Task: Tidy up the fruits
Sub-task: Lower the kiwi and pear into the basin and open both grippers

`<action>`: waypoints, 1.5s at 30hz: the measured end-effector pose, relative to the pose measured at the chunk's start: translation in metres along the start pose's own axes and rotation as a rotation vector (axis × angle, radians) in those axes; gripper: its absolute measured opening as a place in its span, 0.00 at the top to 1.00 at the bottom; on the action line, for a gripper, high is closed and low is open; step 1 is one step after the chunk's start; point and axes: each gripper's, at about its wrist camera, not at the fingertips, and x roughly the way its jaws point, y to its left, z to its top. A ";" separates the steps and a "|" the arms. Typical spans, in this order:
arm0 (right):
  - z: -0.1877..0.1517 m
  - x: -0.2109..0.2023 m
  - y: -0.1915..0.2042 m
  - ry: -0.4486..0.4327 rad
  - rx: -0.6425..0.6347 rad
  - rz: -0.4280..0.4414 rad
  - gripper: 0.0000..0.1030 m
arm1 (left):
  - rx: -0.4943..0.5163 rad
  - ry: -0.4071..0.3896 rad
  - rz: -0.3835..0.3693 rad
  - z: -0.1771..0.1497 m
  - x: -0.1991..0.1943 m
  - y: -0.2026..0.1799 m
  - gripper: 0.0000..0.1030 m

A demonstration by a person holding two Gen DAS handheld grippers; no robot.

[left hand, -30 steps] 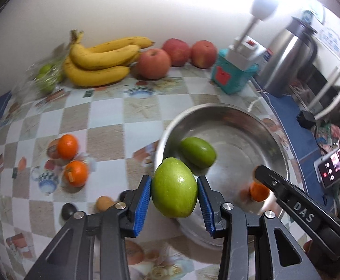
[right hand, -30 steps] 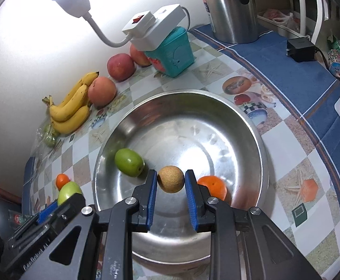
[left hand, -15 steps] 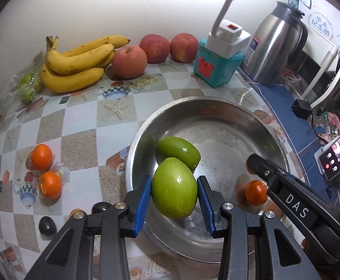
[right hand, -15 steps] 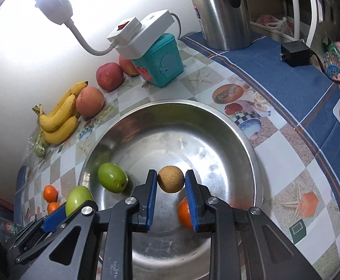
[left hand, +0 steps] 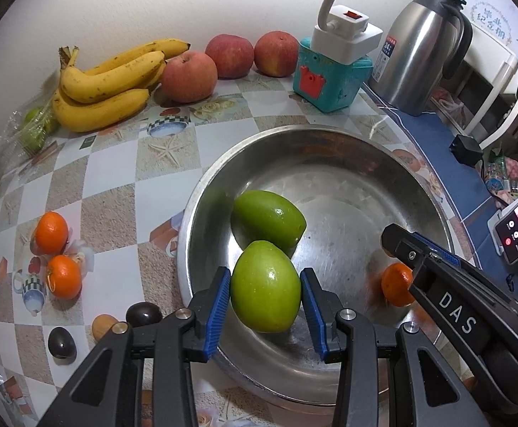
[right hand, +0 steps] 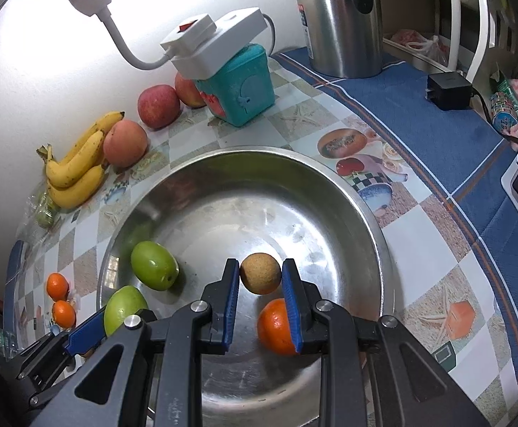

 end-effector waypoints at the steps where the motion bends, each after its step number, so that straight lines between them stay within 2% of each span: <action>1: 0.000 0.000 -0.001 0.001 0.005 0.003 0.75 | 0.001 0.001 0.001 0.000 0.000 0.000 0.58; 12: 0.001 -0.001 0.001 -0.002 0.000 -0.010 0.74 | 0.015 -0.007 0.005 0.001 -0.002 -0.003 0.52; 16: 0.002 -0.004 0.000 -0.012 -0.003 -0.017 0.63 | 0.014 -0.011 0.003 0.002 -0.005 -0.002 0.45; 28: 0.010 -0.025 0.003 -0.042 -0.013 -0.020 0.62 | -0.023 -0.033 0.022 0.008 -0.025 0.009 0.44; 37: 0.008 -0.023 0.006 -0.012 -0.025 -0.020 0.63 | -0.143 -0.054 0.066 0.012 -0.038 0.040 0.44; 45: 0.006 -0.023 0.016 0.015 -0.047 0.002 0.63 | -0.290 -0.067 0.161 0.008 -0.052 0.086 0.44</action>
